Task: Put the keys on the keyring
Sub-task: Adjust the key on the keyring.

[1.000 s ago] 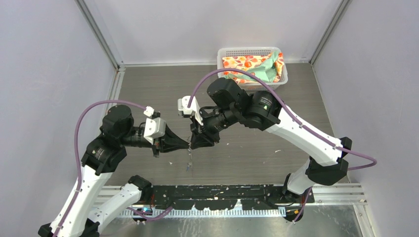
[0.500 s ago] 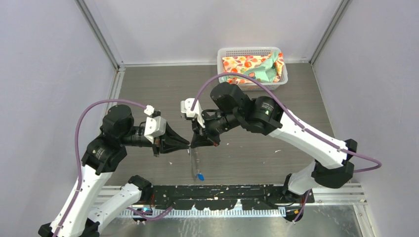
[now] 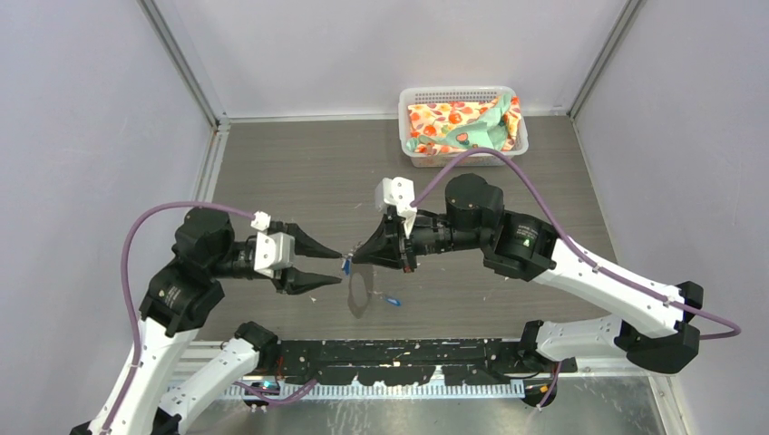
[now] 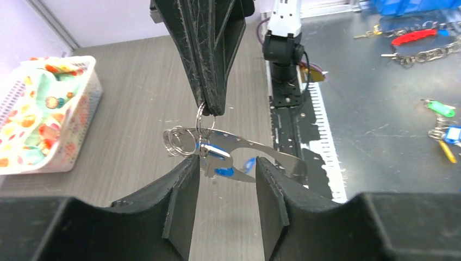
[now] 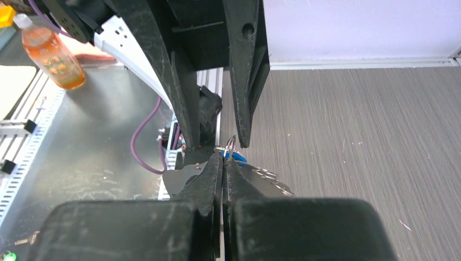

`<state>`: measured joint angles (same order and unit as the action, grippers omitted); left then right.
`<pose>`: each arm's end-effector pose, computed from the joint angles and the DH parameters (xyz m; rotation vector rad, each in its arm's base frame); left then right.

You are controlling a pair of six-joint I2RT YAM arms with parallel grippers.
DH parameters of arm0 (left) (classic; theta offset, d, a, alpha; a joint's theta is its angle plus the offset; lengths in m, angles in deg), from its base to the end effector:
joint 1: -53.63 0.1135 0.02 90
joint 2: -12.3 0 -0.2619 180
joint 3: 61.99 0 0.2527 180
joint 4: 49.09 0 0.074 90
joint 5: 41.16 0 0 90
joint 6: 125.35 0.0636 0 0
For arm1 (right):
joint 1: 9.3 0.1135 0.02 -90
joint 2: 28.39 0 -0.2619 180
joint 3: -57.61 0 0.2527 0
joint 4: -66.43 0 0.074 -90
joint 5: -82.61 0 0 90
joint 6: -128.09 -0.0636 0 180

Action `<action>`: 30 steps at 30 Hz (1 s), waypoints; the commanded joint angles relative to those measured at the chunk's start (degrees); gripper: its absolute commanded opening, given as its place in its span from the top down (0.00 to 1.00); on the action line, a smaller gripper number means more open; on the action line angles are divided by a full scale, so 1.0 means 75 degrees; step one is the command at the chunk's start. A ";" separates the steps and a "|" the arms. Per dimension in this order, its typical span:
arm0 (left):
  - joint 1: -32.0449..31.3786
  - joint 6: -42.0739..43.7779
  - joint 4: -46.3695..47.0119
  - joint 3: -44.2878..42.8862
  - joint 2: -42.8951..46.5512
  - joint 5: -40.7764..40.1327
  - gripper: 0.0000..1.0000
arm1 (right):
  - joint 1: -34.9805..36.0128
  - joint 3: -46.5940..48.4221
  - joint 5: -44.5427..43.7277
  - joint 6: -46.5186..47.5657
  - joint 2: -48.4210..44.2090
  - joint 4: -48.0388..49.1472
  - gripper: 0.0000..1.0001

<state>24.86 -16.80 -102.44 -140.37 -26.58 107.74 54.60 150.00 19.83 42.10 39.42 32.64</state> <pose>0.0745 -0.1030 0.4131 1.3367 1.2239 -1.0478 0.0970 0.2640 0.4402 -1.3312 1.3038 1.1581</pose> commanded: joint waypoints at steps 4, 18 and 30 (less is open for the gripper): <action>-0.0025 0.0429 0.1507 0.0553 0.0750 -0.0952 0.59 | 0.0016 -0.0399 0.0281 -0.0531 -0.0153 0.1590 0.99; -0.0024 0.1252 0.0765 0.0703 0.0906 -0.0259 0.87 | 0.0016 -0.0574 0.0616 -0.0930 -0.0083 0.2025 0.99; -0.0019 0.1644 0.1027 0.1001 0.1255 -0.0195 0.99 | 0.0017 -0.1169 0.0193 -0.1467 -0.0095 0.3400 0.99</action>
<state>24.86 -6.29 -96.70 -134.07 -18.73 104.37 54.60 143.00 23.30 33.95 39.53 47.18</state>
